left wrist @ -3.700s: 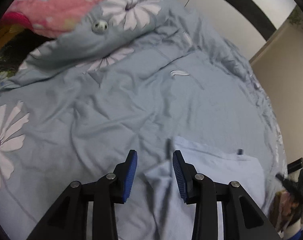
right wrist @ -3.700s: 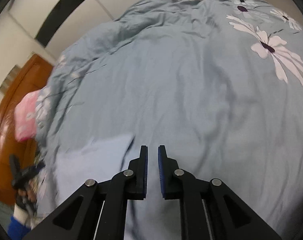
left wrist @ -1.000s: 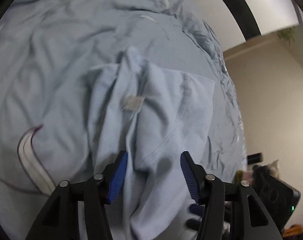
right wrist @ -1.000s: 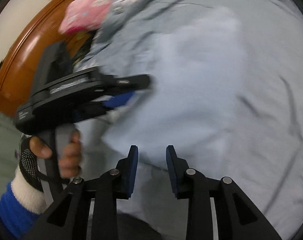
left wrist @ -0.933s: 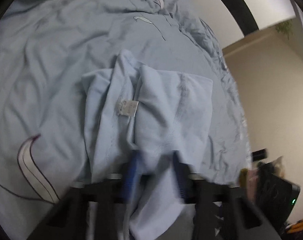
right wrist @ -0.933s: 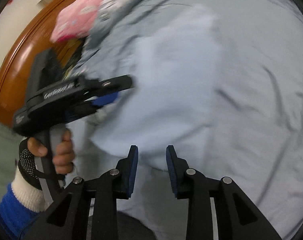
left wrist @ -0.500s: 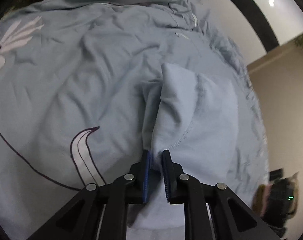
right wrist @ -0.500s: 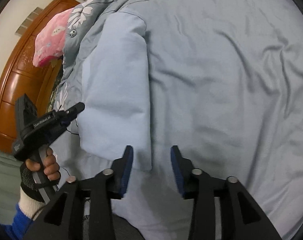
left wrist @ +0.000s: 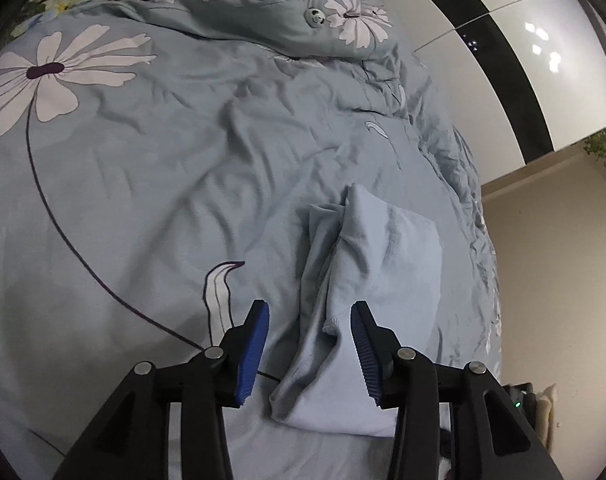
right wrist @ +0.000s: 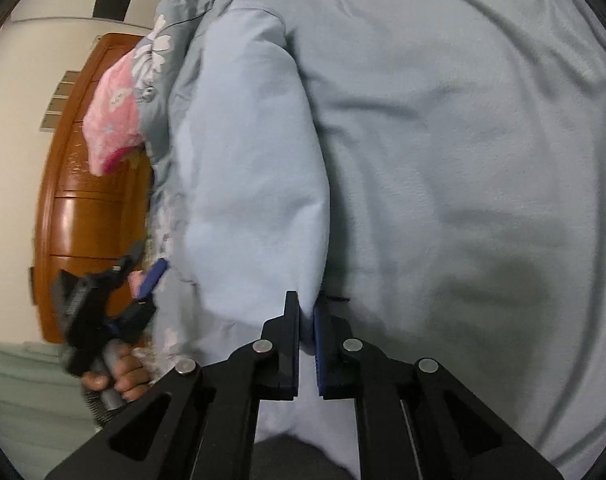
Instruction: Fold clothes
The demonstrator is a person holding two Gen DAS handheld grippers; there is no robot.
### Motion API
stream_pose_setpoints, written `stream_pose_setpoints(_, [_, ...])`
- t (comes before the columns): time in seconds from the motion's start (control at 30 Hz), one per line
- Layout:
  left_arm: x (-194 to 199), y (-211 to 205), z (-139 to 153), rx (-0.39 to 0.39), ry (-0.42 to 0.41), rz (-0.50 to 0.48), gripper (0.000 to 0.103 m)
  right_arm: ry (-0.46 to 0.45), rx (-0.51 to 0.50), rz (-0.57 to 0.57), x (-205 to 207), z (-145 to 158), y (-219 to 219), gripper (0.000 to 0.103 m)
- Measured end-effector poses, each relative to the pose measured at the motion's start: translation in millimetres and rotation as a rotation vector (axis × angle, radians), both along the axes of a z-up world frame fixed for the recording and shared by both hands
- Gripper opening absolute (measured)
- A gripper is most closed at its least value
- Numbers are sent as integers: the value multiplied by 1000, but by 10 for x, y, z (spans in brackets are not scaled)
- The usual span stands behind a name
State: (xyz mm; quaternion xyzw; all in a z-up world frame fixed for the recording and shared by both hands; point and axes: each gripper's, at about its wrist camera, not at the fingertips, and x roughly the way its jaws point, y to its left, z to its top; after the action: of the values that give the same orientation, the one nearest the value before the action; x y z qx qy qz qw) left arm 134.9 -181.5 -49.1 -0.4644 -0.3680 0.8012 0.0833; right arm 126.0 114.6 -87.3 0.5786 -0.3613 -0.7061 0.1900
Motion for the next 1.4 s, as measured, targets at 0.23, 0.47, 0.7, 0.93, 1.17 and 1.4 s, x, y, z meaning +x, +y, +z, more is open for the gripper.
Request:
stream_pose_setpoints(0.23, [-137, 301, 37, -15, 7, -132, 51, 60, 216, 174, -577, 451, 818, 5])
stream_pose_setpoints(0.47, [-619, 839, -82, -35, -11, -282, 53, 88, 348, 343, -1273, 664, 1481, 5])
stream_pose_setpoints(0.7, [-984, 1089, -279, -32, -52, -377, 56, 86, 298, 316, -1202, 525, 1697, 9])
stream_pose_setpoints(0.93, [-1131, 1213, -377, 4, -57, -441, 65, 186, 194, -67, -547, 538, 1997, 37])
stream_pose_setpoints(1.17, [-1204, 1273, -470, 64, -65, -480, 67, 98, 45, -273, 109, -22, 1657, 37])
stream_pose_setpoints(1.4, [-1202, 1281, -486, 116, -45, -483, 66, 89, -67, -434, 91, -239, 1722, 37])
